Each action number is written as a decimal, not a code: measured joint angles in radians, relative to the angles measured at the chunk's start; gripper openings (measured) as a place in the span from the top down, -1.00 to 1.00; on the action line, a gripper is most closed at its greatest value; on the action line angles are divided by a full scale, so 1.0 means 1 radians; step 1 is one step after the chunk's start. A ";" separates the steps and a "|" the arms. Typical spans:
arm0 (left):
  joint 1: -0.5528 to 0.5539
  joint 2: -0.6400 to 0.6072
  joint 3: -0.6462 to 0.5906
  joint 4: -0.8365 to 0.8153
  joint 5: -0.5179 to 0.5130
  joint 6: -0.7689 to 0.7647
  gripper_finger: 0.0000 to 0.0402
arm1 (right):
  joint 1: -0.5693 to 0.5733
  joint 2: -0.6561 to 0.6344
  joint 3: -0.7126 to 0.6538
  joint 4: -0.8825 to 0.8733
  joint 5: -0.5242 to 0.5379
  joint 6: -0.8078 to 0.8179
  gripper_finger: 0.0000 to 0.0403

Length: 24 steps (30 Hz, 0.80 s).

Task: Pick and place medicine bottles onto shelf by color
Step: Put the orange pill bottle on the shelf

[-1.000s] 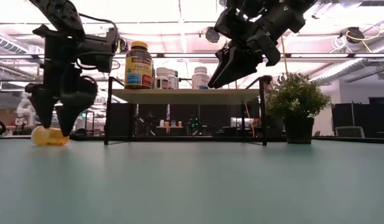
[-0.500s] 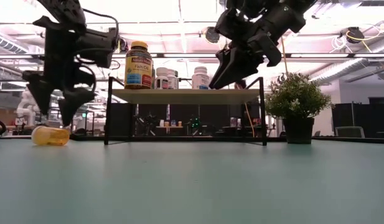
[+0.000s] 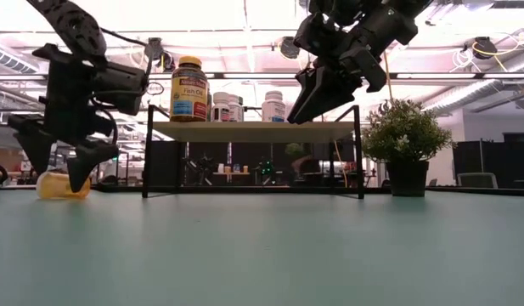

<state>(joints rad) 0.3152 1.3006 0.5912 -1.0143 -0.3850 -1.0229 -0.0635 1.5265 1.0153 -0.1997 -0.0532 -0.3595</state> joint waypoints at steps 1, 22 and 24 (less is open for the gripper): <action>0.008 0.000 -0.004 0.005 -0.005 0.000 -0.95 | 0.000 0.000 0.000 0.000 0.000 0.000 0.40; 0.044 -0.002 -0.107 0.225 -0.015 0.230 -0.43 | 0.000 0.000 0.000 0.000 0.000 0.030 0.40; 0.028 -0.001 -0.108 0.223 -0.008 0.223 -0.28 | 0.000 0.000 0.000 0.000 0.000 0.031 0.40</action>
<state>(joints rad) 0.3436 1.2995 0.4831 -0.7909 -0.3930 -0.7994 -0.0639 1.5261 1.0153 -0.1997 -0.0532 -0.3283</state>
